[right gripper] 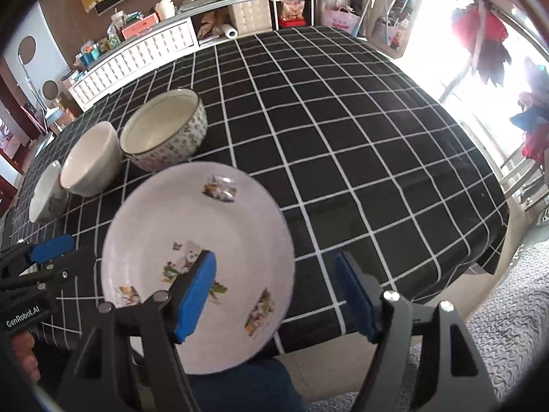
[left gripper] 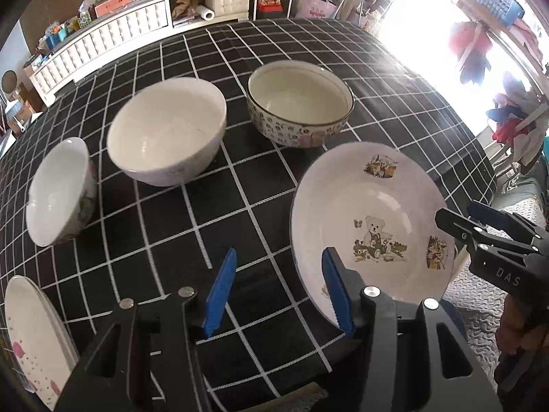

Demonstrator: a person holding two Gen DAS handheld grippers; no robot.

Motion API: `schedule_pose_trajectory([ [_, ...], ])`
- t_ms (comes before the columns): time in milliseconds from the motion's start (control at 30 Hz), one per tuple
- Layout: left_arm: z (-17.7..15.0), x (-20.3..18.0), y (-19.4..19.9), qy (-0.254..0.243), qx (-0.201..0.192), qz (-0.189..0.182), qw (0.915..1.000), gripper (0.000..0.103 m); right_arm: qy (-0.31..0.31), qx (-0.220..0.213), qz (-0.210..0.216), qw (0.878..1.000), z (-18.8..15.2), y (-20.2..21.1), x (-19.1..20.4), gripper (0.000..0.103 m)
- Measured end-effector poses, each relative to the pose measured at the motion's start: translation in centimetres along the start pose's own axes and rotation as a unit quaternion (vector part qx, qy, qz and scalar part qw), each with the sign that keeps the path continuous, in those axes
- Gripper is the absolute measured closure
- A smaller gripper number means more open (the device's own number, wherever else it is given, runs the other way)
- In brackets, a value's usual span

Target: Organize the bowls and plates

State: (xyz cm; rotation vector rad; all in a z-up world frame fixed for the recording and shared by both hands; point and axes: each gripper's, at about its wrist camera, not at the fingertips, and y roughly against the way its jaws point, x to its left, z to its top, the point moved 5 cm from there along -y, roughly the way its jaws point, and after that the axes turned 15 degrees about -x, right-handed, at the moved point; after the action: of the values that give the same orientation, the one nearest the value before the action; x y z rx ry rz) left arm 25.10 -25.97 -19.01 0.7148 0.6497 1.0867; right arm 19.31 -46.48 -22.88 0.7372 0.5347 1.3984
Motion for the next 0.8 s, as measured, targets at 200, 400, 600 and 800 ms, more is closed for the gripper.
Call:
schedule_pose_trajectory([
  [200,-0.7,-0.3,-1.6,0.002,0.017,-0.007,0.9998,0.056,-0.015,0.005,0.013,1.000,-0.7,-0.8,-0.2,0.031],
  [400,-1.2,-0.1,-2.8,0.019,0.028,-0.013,0.9993,0.068,-0.021,0.005,0.017,1.000,-1.1,-1.5,-0.6,0.043],
  [600,-1.2,-0.8,-3.5,0.009,0.032,-0.018,0.9993,0.077,-0.034,0.004,0.030,0.999,-1.2,-1.4,-0.7,0.067],
  [800,-1.1,-1.7,-3.8,0.009,0.033,-0.029,0.9990,0.082,-0.033,0.012,0.032,0.999,-1.3,-1.6,-0.3,0.078],
])
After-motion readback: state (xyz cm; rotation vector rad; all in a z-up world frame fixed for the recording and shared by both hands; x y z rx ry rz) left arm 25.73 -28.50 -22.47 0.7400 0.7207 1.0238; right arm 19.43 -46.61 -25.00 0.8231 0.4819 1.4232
